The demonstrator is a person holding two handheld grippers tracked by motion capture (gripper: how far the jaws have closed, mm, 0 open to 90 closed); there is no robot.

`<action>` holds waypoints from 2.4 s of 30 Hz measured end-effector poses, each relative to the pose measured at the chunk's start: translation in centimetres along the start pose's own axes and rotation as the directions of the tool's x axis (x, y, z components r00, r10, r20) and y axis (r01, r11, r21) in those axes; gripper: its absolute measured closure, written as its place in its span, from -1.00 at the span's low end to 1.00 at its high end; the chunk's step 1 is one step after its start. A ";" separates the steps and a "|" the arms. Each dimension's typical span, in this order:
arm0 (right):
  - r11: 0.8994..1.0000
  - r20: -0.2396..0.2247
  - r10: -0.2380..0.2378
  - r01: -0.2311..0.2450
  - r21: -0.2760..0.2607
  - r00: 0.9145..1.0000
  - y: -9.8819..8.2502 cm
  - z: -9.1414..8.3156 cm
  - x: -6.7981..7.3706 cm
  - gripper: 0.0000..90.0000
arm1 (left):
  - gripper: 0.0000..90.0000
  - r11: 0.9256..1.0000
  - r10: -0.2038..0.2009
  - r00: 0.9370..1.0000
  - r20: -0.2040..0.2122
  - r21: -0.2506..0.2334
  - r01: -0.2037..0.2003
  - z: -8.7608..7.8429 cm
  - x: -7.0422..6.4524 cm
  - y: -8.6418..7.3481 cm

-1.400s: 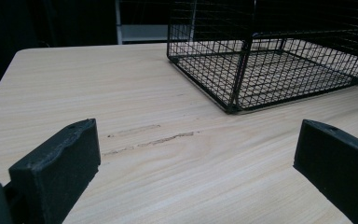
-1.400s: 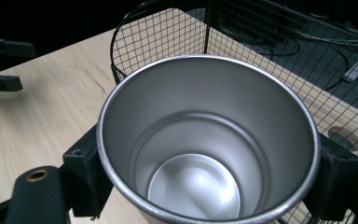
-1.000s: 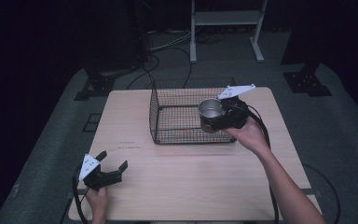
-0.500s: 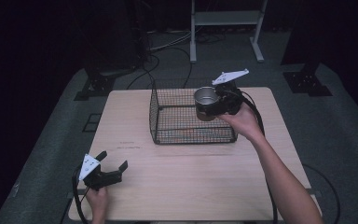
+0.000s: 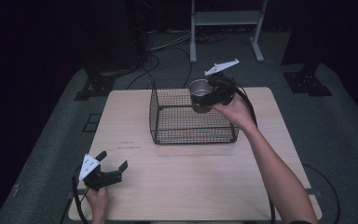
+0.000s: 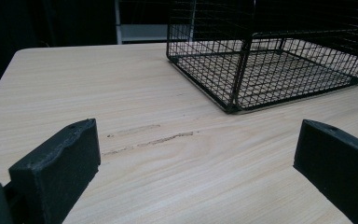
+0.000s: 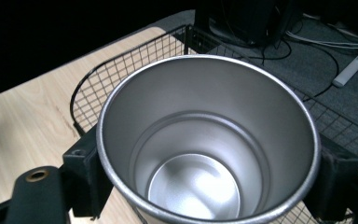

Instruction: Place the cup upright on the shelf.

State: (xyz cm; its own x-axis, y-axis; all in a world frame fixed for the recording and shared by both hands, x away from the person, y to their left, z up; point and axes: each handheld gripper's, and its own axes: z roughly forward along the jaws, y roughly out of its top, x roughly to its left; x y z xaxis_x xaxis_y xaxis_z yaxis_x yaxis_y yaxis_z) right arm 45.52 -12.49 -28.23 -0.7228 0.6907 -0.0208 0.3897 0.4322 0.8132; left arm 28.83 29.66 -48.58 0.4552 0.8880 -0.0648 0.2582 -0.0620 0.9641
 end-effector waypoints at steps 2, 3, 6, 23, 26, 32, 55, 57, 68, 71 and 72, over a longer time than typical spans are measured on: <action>1.000 -0.004 0.007 -0.007 0.002 1.000 0.3 0.3 0.0 -0.61 | -1.00 1.000 0.000 1.000 0.000 -0.001 0.000 0.0 0.0 0.0; 1.000 0.000 0.007 -0.007 0.009 1.000 0.4 0.5 -0.1 -0.61 | -1.00 1.000 0.001 1.000 0.000 -0.002 -0.001 0.0 0.0 0.0; 1.000 0.001 0.007 -0.007 0.012 1.000 0.8 1.1 -0.1 -0.61 | -1.00 1.000 0.002 1.000 0.001 -0.002 -0.002 0.0 0.0 0.0; 0.995 0.016 0.063 -0.064 0.070 0.998 0.6 5.1 -1.3 -0.61 | -1.00 1.000 0.000 1.000 0.001 -0.004 0.000 0.0 0.0 0.0; 0.995 0.025 0.070 -0.072 0.072 0.997 0.4 5.9 -1.6 -0.61 | -1.00 1.000 -0.001 1.000 0.003 -0.005 0.001 0.0 0.0 0.0; 0.992 0.034 0.091 -0.094 0.087 0.995 0.2 7.1 -2.0 -0.61 | -1.00 1.000 0.000 1.000 0.004 -0.002 0.000 0.0 0.1 0.0; 0.965 0.070 0.156 -0.167 0.203 0.985 -2.2 11.4 -4.3 -0.61 | -1.00 1.000 -0.002 1.000 0.003 -0.010 0.002 -0.1 0.1 0.0; 0.962 0.072 0.160 -0.172 0.212 0.984 -2.4 11.7 -4.4 -0.61 | -1.00 1.000 -0.005 1.000 0.004 -0.010 0.005 -0.1 0.1 0.0; 0.943 0.100 0.162 -0.184 0.276 0.982 -3.8 13.4 -4.9 -0.61 | -1.00 1.000 -0.008 1.000 0.006 -0.013 0.008 -0.1 0.2 0.0; 0.941 0.103 0.165 -0.188 0.281 0.981 -4.2 13.8 -5.0 -0.61 | -1.00 1.000 -0.008 1.000 0.005 -0.014 0.008 -0.1 0.2 0.0; 0.939 0.100 0.168 -0.190 0.286 0.981 -4.3 13.9 -5.0 -0.61 | -1.00 1.000 -0.007 1.000 0.006 -0.015 0.007 -0.1 0.2 0.0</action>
State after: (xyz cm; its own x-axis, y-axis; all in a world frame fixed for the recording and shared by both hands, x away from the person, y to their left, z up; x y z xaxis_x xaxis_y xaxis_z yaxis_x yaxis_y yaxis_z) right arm 55.38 -9.73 -39.76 -0.5867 0.8077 0.0578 0.6664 0.4410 0.6012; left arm 28.79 29.87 -48.60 0.4584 0.8857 -0.0734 0.2491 -0.0487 0.9673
